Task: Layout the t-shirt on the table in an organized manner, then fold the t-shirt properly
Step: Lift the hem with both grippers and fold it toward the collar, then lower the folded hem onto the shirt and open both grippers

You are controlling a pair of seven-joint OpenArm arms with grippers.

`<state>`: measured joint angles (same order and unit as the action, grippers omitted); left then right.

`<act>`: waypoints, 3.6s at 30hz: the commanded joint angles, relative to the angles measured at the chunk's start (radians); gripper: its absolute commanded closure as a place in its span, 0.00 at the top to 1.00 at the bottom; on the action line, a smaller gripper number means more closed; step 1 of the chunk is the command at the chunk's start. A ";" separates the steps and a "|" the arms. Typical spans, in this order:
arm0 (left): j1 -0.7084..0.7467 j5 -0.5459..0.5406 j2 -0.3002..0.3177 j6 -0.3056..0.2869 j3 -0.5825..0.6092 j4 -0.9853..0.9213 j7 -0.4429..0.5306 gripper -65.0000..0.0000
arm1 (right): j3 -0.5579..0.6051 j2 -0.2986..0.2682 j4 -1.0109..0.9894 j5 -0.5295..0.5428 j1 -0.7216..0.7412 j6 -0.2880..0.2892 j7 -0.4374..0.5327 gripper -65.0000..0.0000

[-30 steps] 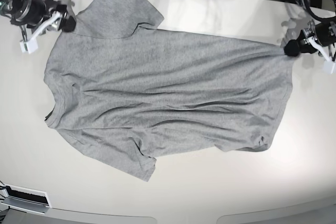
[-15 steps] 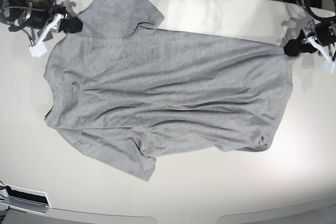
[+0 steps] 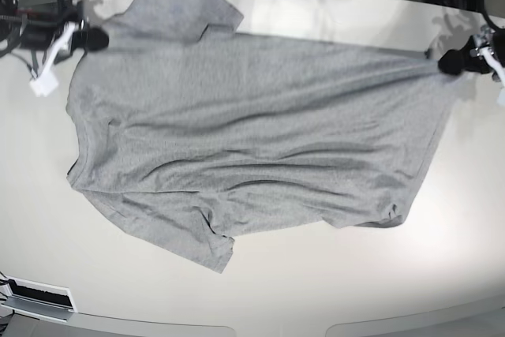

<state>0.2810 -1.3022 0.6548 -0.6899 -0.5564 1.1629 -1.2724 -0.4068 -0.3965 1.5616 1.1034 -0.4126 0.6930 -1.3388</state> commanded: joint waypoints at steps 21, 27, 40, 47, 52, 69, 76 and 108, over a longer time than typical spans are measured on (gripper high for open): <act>0.376 0.142 0.074 -0.008 -0.067 0.507 0.000 0.00 | -0.048 -0.094 0.396 -0.166 -0.286 0.005 0.026 0.00; 0.376 0.084 0.074 -0.008 -0.119 0.509 -0.043 0.00 | -0.071 -0.100 0.396 -0.158 -0.311 0.005 0.023 0.00; 0.475 0.064 0.077 -0.008 -0.119 0.509 -0.098 0.00 | -0.072 -0.105 0.397 -0.161 -0.364 0.005 0.006 0.00; 0.474 -0.008 0.077 -0.008 -0.119 0.509 -0.096 0.00 | -0.072 -0.105 0.407 -0.158 -0.363 0.005 0.044 0.00; 0.421 -0.129 0.076 -0.008 -0.119 0.509 0.006 0.00 | -0.072 -0.105 0.422 -0.159 -0.326 0.005 0.104 0.00; 0.232 0.237 0.040 -0.008 0.008 0.501 0.308 0.00 | -0.070 -0.097 0.267 -0.165 -0.104 0.005 0.218 0.00; 0.175 0.387 0.040 -0.008 0.122 0.501 0.361 0.00 | -0.026 -0.097 0.153 -0.166 -0.014 0.005 0.218 0.00; 0.170 0.618 0.041 0.115 0.132 0.501 0.523 0.57 | 0.019 -0.102 0.130 -0.082 0.083 0.005 0.031 0.62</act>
<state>0.4564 -0.6727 0.6739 -0.5781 -0.4152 1.6524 -0.7593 -0.3775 -0.4793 1.6772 1.0046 -0.3336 0.6930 -1.3140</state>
